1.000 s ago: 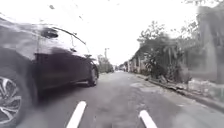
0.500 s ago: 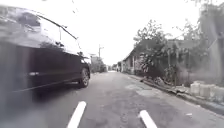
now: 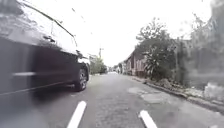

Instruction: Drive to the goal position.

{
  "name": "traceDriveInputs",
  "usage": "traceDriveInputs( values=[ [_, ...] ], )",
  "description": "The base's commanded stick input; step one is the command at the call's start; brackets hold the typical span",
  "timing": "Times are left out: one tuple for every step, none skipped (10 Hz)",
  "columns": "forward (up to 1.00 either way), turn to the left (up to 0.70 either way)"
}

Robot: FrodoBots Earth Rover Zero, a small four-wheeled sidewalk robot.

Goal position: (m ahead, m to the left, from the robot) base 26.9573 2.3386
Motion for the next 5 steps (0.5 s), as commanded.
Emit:
traceDriveInputs(
  values=[
    [0.85, 0.0],
    [0.85, 0.0],
    [0.85, 0.0],
    [0.85, -0.34],
    [0.85, -0.34]
  ],
)
